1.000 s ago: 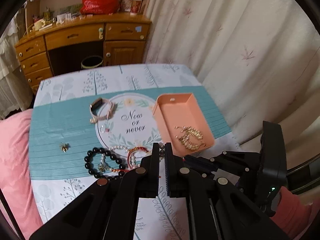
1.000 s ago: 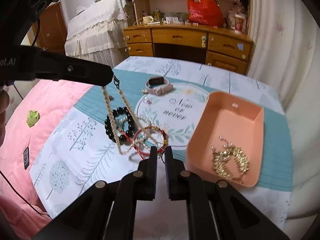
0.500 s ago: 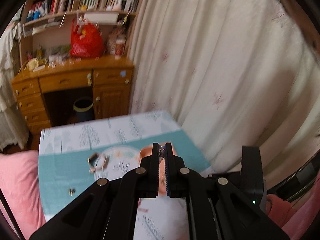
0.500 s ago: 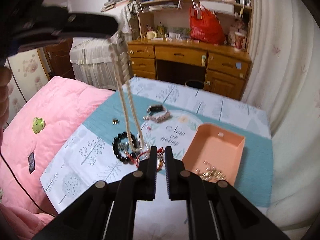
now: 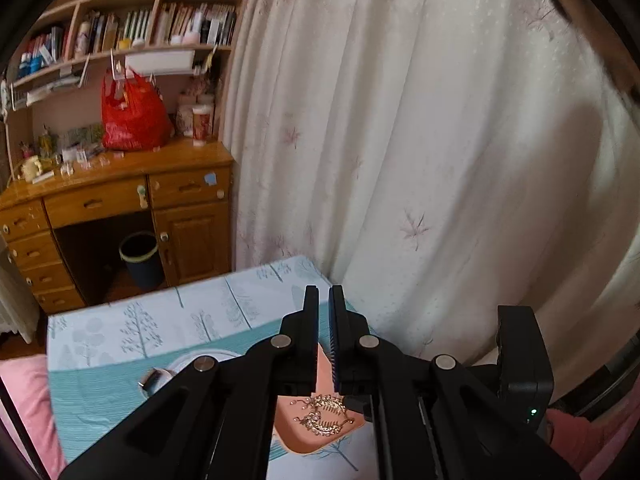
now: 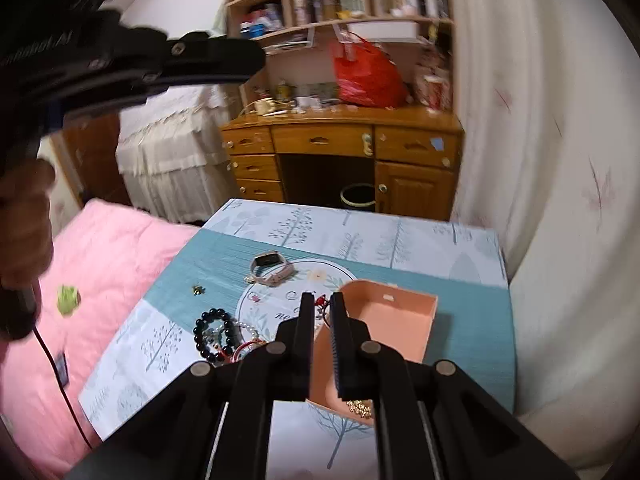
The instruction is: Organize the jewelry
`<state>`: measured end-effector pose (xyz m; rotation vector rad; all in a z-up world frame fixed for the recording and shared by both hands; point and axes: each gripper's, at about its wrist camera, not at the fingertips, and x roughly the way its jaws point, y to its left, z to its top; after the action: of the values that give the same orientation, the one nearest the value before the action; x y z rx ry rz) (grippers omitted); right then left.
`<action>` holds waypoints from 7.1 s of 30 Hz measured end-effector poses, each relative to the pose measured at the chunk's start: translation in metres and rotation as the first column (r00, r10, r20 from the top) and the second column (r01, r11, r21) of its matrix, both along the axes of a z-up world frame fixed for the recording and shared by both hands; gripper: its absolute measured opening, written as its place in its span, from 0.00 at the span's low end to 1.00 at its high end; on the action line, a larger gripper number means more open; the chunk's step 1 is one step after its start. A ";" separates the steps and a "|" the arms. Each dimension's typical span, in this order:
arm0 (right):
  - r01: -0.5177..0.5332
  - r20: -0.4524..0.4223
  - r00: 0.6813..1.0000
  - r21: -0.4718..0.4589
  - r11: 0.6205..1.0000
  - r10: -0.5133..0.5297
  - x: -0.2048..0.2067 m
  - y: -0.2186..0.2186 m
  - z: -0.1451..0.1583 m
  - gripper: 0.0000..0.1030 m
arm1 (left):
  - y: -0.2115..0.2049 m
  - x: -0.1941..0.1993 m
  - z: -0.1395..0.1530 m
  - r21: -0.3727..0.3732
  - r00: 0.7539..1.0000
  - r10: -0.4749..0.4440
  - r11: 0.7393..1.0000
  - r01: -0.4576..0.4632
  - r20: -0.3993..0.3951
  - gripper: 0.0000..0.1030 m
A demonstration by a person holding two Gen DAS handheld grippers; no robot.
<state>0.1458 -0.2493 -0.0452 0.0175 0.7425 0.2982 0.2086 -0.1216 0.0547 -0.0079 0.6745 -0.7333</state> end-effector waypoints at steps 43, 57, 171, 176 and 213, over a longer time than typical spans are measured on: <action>0.209 -0.430 0.888 0.063 0.976 -0.162 0.006 0.102 -0.152 0.75 | 0.153 0.014 -0.210 0.534 0.800 0.454 0.821 -0.204 -0.393 0.93; 0.180 -0.277 0.932 -0.207 0.962 -0.234 0.022 0.143 -0.172 0.75 | 0.167 0.062 -0.259 0.500 0.609 0.544 0.825 -0.264 -0.576 0.80; 0.185 -0.441 0.895 0.227 0.956 -0.069 0.037 0.053 -0.125 0.64 | 0.147 -0.028 -0.240 0.614 0.730 0.582 0.736 -0.286 -0.358 0.82; 0.160 -0.311 0.939 0.012 0.987 -0.149 0.034 0.090 -0.121 0.67 | 0.181 -0.011 -0.240 0.600 0.741 0.539 0.765 -0.233 -0.400 0.82; -0.057 -0.206 0.978 -0.175 0.983 0.020 0.049 0.223 -0.175 0.19 | 0.218 0.072 -0.272 0.424 0.880 0.405 0.862 -0.278 -0.247 0.18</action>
<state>0.1953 -0.0261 -0.2199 -0.1398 0.9722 0.2679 0.2806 0.0968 -0.2173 0.1017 1.0973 -0.2399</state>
